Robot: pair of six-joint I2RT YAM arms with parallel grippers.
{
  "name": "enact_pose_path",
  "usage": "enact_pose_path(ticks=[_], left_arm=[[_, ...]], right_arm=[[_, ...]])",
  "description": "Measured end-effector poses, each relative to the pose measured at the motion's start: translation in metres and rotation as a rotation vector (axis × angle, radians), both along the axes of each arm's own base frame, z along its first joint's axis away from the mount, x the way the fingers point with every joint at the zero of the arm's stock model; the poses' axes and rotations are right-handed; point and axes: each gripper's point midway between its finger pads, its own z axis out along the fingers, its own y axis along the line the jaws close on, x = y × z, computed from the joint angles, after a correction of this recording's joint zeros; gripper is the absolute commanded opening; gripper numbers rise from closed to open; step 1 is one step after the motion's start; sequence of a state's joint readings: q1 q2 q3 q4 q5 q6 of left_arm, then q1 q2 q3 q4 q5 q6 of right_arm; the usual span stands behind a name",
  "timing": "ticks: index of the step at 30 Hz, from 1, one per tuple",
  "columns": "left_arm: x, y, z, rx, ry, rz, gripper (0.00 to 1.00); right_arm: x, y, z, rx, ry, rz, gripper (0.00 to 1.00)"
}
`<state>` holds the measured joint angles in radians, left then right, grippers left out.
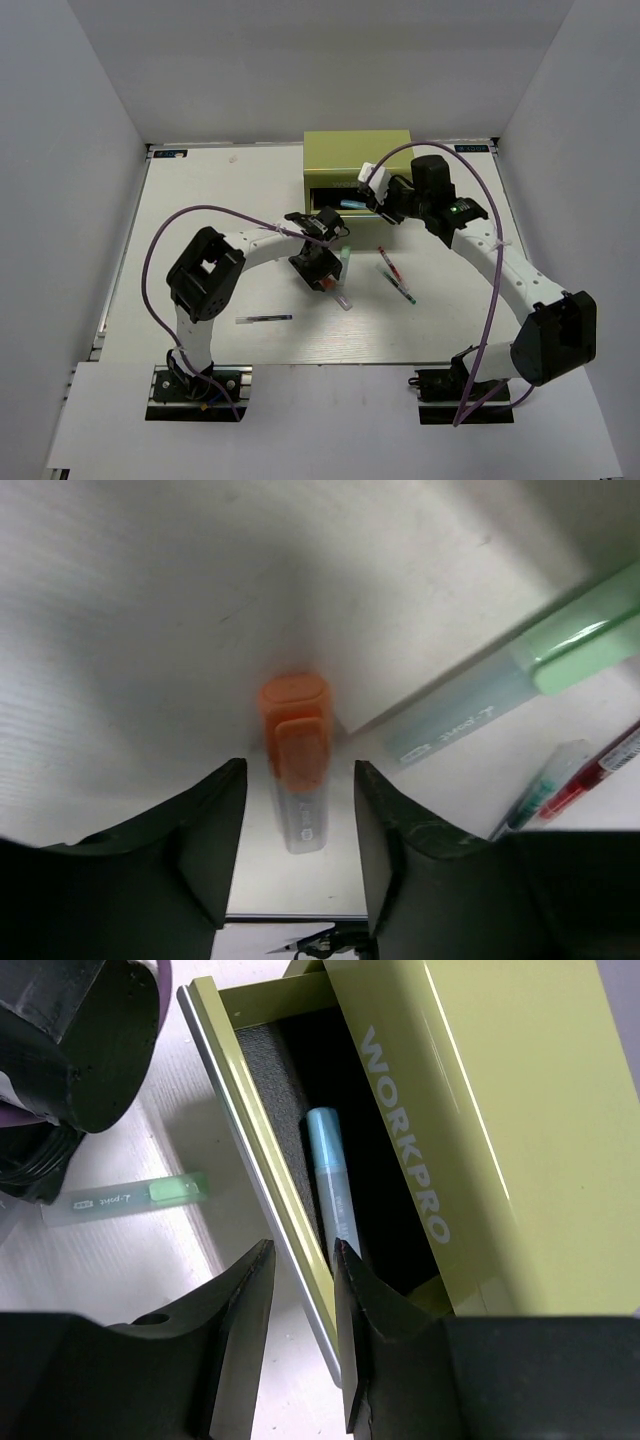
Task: Sort the stationery into containers
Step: Pick up the pen from the center of the board.
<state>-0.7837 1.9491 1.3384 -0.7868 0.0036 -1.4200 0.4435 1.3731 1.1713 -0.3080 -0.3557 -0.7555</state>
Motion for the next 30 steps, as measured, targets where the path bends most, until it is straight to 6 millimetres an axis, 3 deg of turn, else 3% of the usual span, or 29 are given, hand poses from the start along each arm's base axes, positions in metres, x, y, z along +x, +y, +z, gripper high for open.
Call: enact_pose_path(ticks=[10, 15, 20, 23, 25, 27, 30], left_arm=[[-0.024, 0.015, -0.008, 0.092, 0.096, -0.017, 0.52], [-0.033, 0.019, -0.009, 0.111, 0.122, -0.029, 0.27], [-0.034, 0.021, -0.008, 0.101, 0.108, -0.034, 0.16], [-0.034, 0.026, -0.004, 0.101, 0.070, -0.041, 0.09], [-0.031, 0.027, 0.007, 0.083, 0.016, -0.048, 0.06], [-0.024, 0.025, 0.031, 0.039, -0.076, -0.050, 0.02], [-0.006, 0.016, 0.088, -0.081, -0.268, -0.037, 0.00]], right_arm=[[0.002, -0.004, 0.003, 0.038, 0.008, -0.018, 0.36], [0.000, -0.006, -0.002, 0.047, 0.028, -0.019, 0.40], [-0.007, -0.009, -0.007, 0.051, 0.045, -0.022, 0.59], [-0.009, -0.010, -0.005, 0.057, 0.041, -0.022, 0.59], [-0.012, -0.012, -0.004, 0.062, 0.041, -0.027, 0.57], [-0.014, -0.014, -0.003, 0.070, 0.042, -0.035, 0.50], [-0.016, -0.019, -0.002, 0.085, 0.051, -0.052, 0.38]])
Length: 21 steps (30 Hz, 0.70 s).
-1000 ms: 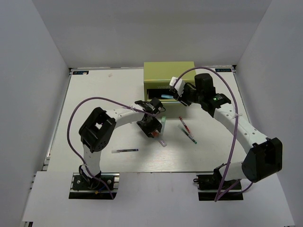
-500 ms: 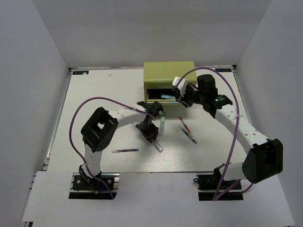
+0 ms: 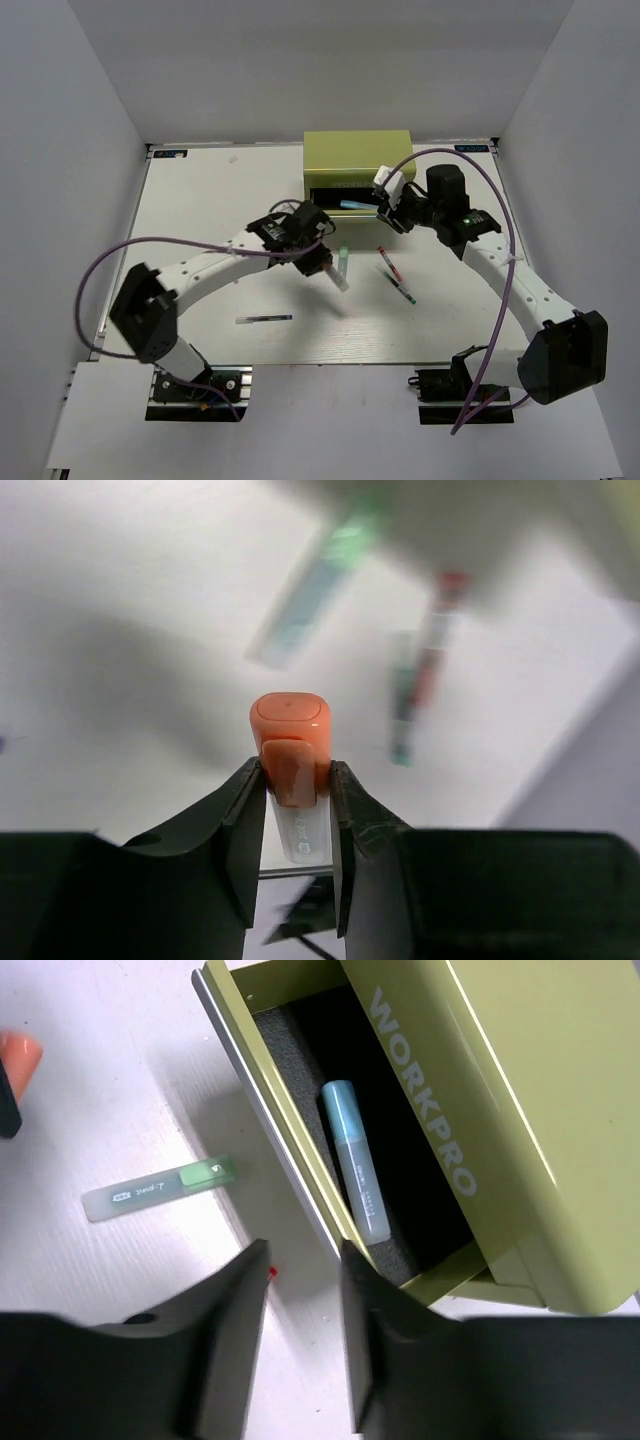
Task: Sort the stationery into containers
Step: Pick up the pen from the center of the board, then place the pen in the drawer.
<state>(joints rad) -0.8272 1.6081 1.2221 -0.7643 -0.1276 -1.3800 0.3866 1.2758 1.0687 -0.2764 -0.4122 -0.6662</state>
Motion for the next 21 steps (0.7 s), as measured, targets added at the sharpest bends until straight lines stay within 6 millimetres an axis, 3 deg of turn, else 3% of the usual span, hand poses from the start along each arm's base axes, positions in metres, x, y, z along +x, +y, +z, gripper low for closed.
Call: enact_pose_path(ticks=[2, 5, 8, 11, 21], left_arm=[[0.013, -0.005, 0.041, -0.093, -0.130, 0.015, 0.00], [0.030, -0.011, 0.093, -0.212, -0.292, 0.047, 0.00], [0.048, -0.018, 0.120, -0.283, -0.399, 0.083, 0.00], [0.073, -0.030, 0.127, -0.316, -0.461, 0.120, 0.00], [0.137, -0.060, 0.115, -0.354, -0.593, 0.258, 0.00]], right_arm=[[-0.002, -0.003, -0.002, 0.008, 0.009, -0.012, 0.31], [-0.005, -0.007, -0.005, 0.017, 0.023, -0.025, 0.30], [-0.007, -0.010, -0.006, 0.020, 0.025, -0.033, 0.28], [-0.009, -0.013, -0.006, 0.028, 0.021, -0.043, 0.28], [-0.015, -0.037, -0.002, 0.053, -0.026, -0.156, 0.26]])
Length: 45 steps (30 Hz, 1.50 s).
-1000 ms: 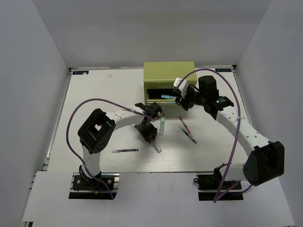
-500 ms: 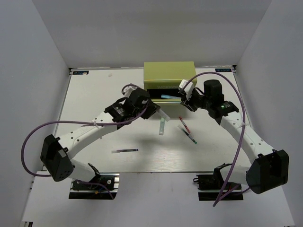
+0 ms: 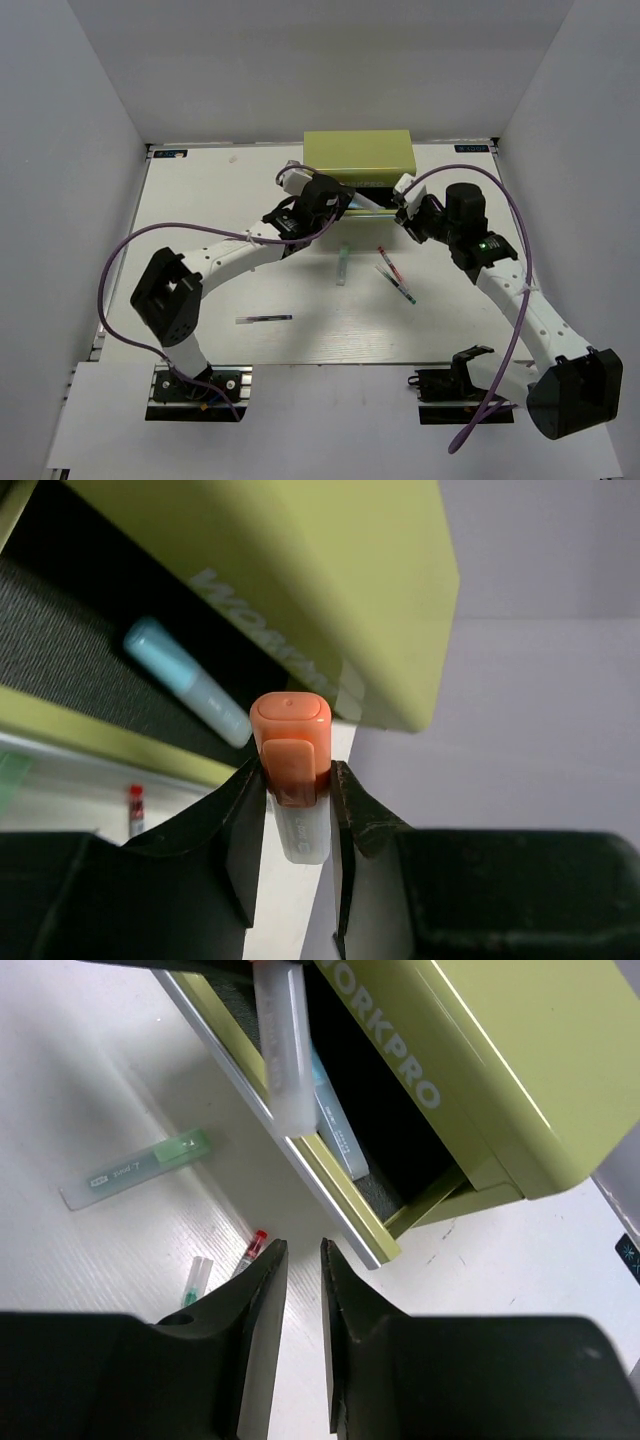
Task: Sort the stationery into containers
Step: Place the pen in the drawer, then pick up the pen from the center of the board.
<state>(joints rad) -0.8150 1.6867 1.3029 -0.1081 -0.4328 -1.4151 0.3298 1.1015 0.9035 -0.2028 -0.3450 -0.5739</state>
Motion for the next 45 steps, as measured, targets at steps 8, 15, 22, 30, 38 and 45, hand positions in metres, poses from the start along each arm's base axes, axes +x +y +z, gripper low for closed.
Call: enact_pose_path(ticks=[8, 15, 22, 30, 38, 45], left_arm=[[0.028, 0.006, 0.009, -0.041, -0.100, 0.135, 0.00], [0.041, 0.011, -0.007, -0.011, -0.121, 0.205, 0.12], [0.043, 0.008, -0.019, 0.016, -0.116, 0.202, 0.55], [0.043, 0.005, -0.017, 0.031, -0.131, 0.179, 0.71], [0.028, -0.003, -0.005, 0.048, -0.138, 0.080, 0.71], [-0.022, 0.029, 0.025, 0.148, -0.163, -0.058, 0.75]], right_arm=[[-0.002, -0.011, -0.006, 0.009, -0.001, -0.055, 0.26], [-0.003, -0.014, -0.009, 0.020, 0.009, -0.072, 0.33], [-0.002, -0.016, -0.009, 0.020, 0.009, -0.076, 0.40], [-0.003, -0.015, -0.009, 0.022, 0.009, -0.072, 0.43], [-0.009, -0.006, -0.017, 0.027, 0.042, 0.000, 0.52], [-0.035, 0.023, -0.047, -0.002, 0.165, 0.292, 0.58]])
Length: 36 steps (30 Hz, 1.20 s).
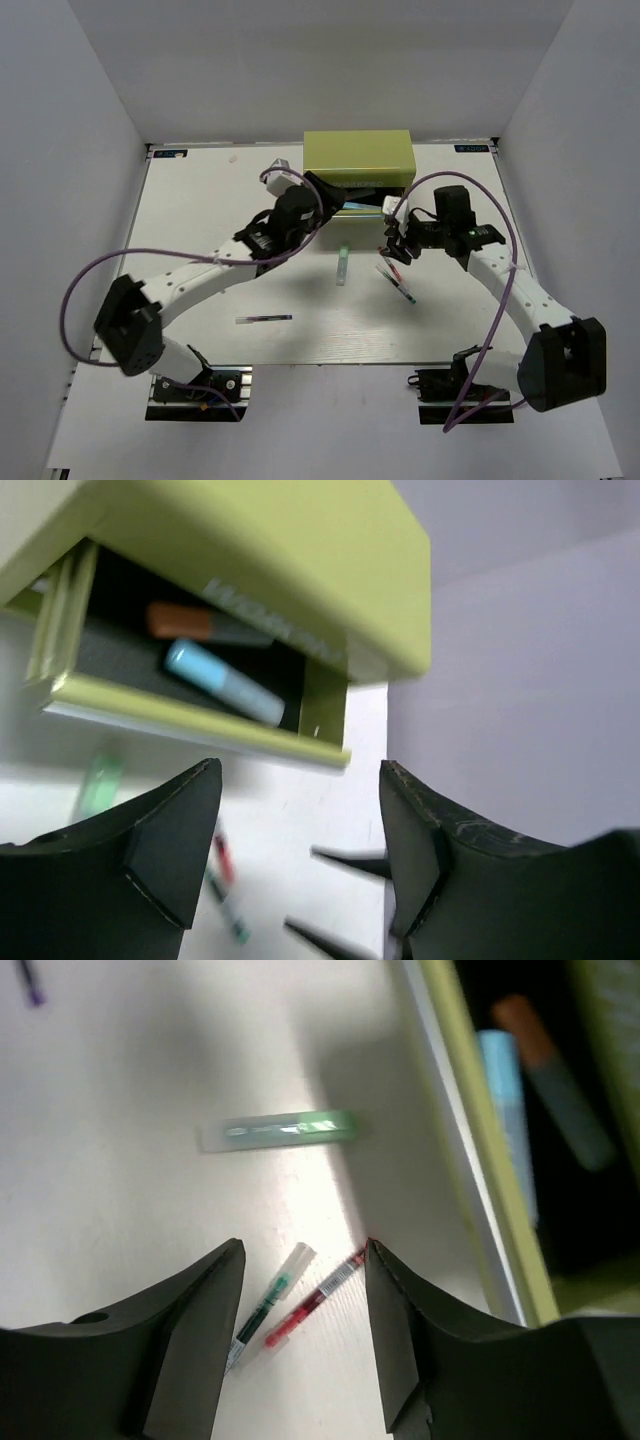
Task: Sort the stationery into containers
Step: Pick up the pen from the center of the board.
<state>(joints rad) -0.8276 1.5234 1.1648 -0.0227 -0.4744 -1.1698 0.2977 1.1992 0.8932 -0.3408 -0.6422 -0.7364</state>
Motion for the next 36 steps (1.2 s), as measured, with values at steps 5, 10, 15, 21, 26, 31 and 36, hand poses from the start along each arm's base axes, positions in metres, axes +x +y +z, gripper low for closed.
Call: enact_pose_path(ticks=[5, 10, 15, 21, 26, 31, 36], left_arm=[[-0.051, 0.041, -0.006, 0.105, -0.010, -0.116, 0.99], [-0.090, 0.083, -0.037, 0.215, 0.096, -0.124, 0.99], [-0.123, 0.122, -0.062, 0.266, 0.205, -0.084, 0.99], [-0.151, 0.156, -0.068, 0.218, 0.264, -0.018, 0.99], [-0.163, 0.171, -0.069, 0.177, 0.287, 0.022, 0.99], [-0.169, 0.181, -0.081, 0.196, 0.329, 0.056, 0.99], [-0.170, 0.186, -0.086, 0.214, 0.344, 0.074, 0.99]], right_arm=[[-0.023, 0.009, -0.029, -0.096, -0.063, 0.319, 0.61], [-0.029, 0.016, -0.052, -0.206, -0.148, 0.579, 0.64], [-0.031, 0.036, -0.069, -0.303, -0.265, 0.813, 0.64], [-0.033, 0.061, -0.091, -0.397, -0.324, 0.999, 0.62], [-0.024, 0.076, -0.112, -0.472, -0.346, 1.077, 0.61], [-0.016, 0.084, -0.126, -0.536, -0.343, 1.117, 0.61], [-0.006, 0.094, -0.129, -0.572, -0.362, 1.134, 0.59]])
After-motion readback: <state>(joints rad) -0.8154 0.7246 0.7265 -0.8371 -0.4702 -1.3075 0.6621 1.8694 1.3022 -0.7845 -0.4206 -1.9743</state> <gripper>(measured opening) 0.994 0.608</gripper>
